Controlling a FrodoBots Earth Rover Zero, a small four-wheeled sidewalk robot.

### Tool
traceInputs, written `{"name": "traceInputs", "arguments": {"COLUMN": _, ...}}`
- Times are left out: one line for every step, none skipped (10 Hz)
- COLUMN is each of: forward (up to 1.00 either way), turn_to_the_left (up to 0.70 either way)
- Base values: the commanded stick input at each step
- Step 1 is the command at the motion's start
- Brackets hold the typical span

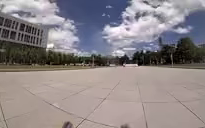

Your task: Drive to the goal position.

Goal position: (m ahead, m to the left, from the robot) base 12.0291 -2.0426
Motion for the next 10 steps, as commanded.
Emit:
{"name": "traceInputs", "arguments": {"forward": 0.06, "turn_to_the_left": 0.0}}
{"name": "traceInputs", "arguments": {"forward": 0.06, "turn_to_the_left": 0.0}}
{"name": "traceInputs", "arguments": {"forward": 0.06, "turn_to_the_left": 0.0}}
{"name": "traceInputs", "arguments": {"forward": 0.06, "turn_to_the_left": 0.0}}
{"name": "traceInputs", "arguments": {"forward": 0.06, "turn_to_the_left": 0.0}}
{"name": "traceInputs", "arguments": {"forward": 0.06, "turn_to_the_left": 0.0}}
{"name": "traceInputs", "arguments": {"forward": 0.06, "turn_to_the_left": 0.0}}
{"name": "traceInputs", "arguments": {"forward": 0.06, "turn_to_the_left": 0.0}}
{"name": "traceInputs", "arguments": {"forward": 0.06, "turn_to_the_left": 0.0}}
{"name": "traceInputs", "arguments": {"forward": 0.06, "turn_to_the_left": 0.0}}
